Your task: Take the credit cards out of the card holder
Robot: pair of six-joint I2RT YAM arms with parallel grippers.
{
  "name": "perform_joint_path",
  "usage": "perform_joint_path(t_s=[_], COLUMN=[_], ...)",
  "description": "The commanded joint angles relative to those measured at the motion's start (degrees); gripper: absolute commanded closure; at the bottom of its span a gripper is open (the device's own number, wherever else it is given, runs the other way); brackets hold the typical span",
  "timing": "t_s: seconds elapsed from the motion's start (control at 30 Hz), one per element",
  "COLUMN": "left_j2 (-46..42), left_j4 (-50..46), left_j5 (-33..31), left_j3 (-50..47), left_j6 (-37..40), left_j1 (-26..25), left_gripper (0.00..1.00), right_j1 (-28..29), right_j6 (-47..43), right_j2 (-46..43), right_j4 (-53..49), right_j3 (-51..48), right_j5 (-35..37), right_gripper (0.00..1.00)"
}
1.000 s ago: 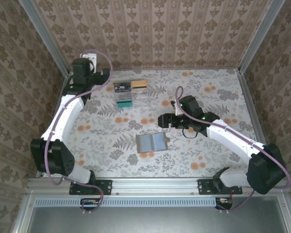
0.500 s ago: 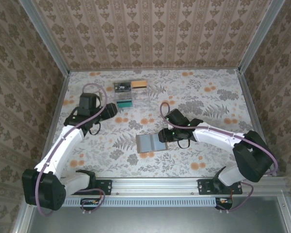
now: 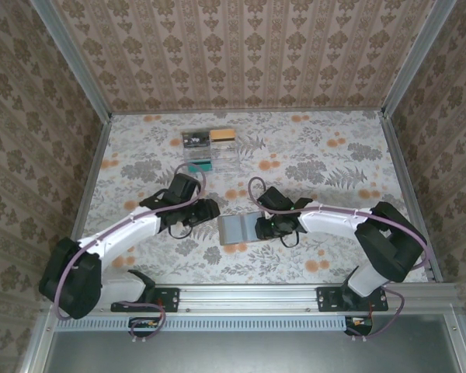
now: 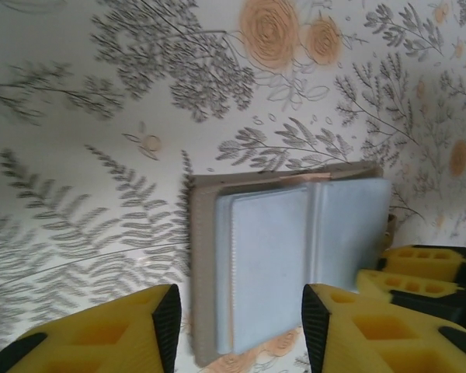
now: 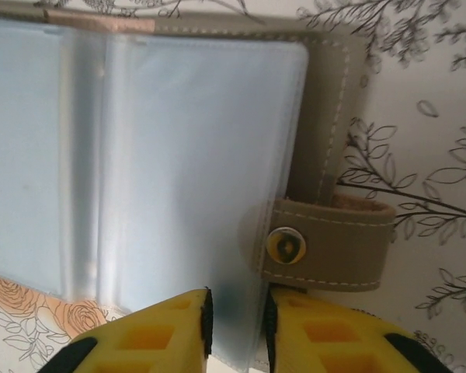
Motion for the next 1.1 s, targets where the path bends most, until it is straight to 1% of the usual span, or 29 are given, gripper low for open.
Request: perform_joint_path(t_s=[0.0, 0.07, 0.13, 0.2, 0.33, 0.5, 0.57, 0.73, 0.9, 1.07], left_j2=[1.97, 3.65, 5.53, 7.08, 9.21, 11.07, 11.85, 13.59, 13.48, 15.51], left_j4=[5.56, 6.96, 7.59, 8.08, 7.89, 6.29, 5.82, 2.55, 2.04, 6.04], left_j5=[3.99, 5.77, 7.11, 7.55, 8.21, 7.81, 7.72, 5.76, 5.39, 9.19], left_j3=[-0.98, -0.9, -0.6, -0.55, -0.42, -0.2, -0.01, 0.81, 1.07, 1.12], left_j6=[-3.21, -3.31, -3.29, -3.57, -3.53, -2.92, -2.88, -1.99, -1.65, -1.46], left_j1=[-1.06, -1.44, -1.75, -2.15, -2.26, -2.44, -2.53, -2.72, -2.77, -2.97], left_gripper=[0.54, 0.57, 0.57, 0.6, 0.6, 0.63, 0.66, 0.69, 0.68, 0.65], right_j1=[1.36, 1.97, 2.33, 2.41, 2.4, 2.46, 2.46, 2.44, 2.4, 2.44], right_j6=[3.08, 3.74, 4.11, 4.41, 4.55, 4.47, 4.45, 4.3, 4.27, 4.21], right_j2=[1.35, 1.75, 1.87, 1.82, 1.52, 1.34, 1.4, 1.9, 1.76, 1.94], right_j4=[1.89, 2.02, 2.18, 2.14, 1.92, 1.66, 1.6, 1.19, 1.12, 1.23], right_j3=[-0.46, -0.32, -0.33, -0.44, -0.59, -0.5, -0.44, -0.03, 0.03, 0.12], right_j5=[1.15, 1.38, 1.47, 1.77, 2.11, 2.48, 2.5, 2.9, 3.0, 2.85], right_gripper=[0.75, 0.77, 0.79, 0.79, 0.79, 0.79, 0.79, 0.79, 0.79, 0.79])
